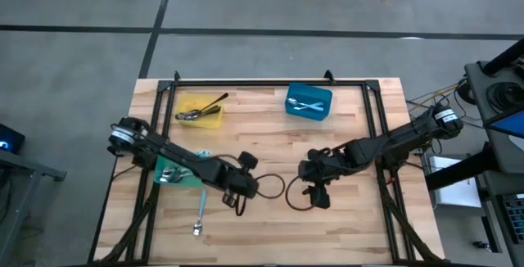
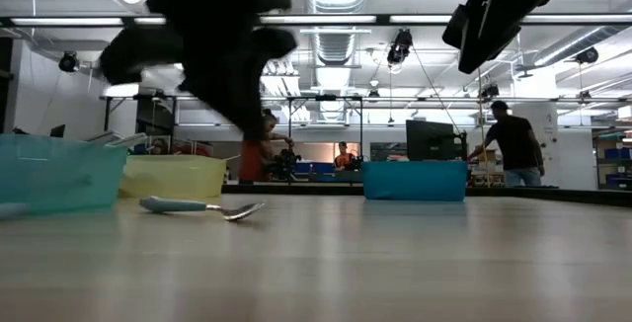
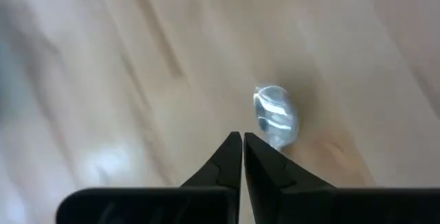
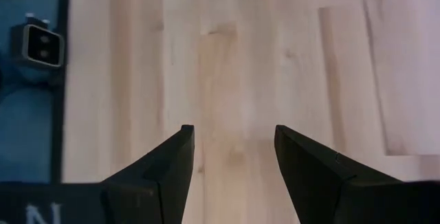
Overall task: Sort silverware by color (type)
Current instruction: Put the blue spoon into the blue bin
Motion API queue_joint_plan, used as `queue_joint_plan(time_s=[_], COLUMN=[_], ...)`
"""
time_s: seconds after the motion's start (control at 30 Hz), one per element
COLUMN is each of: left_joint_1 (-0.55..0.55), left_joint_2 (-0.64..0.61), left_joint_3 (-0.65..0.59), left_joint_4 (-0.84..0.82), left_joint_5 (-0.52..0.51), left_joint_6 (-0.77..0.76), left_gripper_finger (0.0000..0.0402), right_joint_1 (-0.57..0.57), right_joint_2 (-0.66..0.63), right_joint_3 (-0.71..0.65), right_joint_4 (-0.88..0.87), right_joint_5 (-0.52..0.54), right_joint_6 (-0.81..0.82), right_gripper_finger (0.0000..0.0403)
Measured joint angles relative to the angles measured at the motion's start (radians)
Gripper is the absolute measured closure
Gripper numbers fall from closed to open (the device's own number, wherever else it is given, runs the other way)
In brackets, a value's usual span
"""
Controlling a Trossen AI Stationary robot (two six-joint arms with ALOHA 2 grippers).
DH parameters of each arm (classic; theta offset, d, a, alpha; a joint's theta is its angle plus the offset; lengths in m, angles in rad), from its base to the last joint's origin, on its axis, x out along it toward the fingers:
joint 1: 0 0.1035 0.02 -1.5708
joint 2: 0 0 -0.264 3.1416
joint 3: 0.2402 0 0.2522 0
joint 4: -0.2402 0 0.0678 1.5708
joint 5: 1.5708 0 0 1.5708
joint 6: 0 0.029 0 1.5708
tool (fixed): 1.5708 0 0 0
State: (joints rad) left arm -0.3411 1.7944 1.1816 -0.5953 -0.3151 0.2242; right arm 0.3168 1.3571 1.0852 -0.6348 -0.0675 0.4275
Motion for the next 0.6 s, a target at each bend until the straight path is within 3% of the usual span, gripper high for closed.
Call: queue_joint_plan(time_s=[0.2, 0.37, 0.5, 0.6], left_joint_1=[0.04, 0.069, 0.071, 0.071], left_joint_2=[-0.116, -0.213, -0.275, -0.29], left_joint_3=[-0.004, -0.008, -0.026, -0.038], left_joint_4=[0.134, 0.15, 0.079, -0.003], left_joint_5=[0.002, 0.018, 0.037, 0.124], left_joint_6=[0.133, 0.182, 0.144, 0.029], left_gripper_finger=[0.0401, 0.0401, 0.0401, 0.0401], right_joint_1=[0.029, 0.03, 0.025, 0.012], right_joint_2=[-0.002, -0.002, -0.001, 0.008], right_joint_3=[0.0, -0.003, -0.007, -0.007], right_joint_4=[-0.004, 0.021, 0.085, 0.159], right_joint_5=[0.137, 0.259, 0.298, 0.312], right_joint_6=[-0.025, -0.032, -0.033, -0.035], right_gripper_finger=[0.0211, 0.0211, 0.0211, 0.0211])
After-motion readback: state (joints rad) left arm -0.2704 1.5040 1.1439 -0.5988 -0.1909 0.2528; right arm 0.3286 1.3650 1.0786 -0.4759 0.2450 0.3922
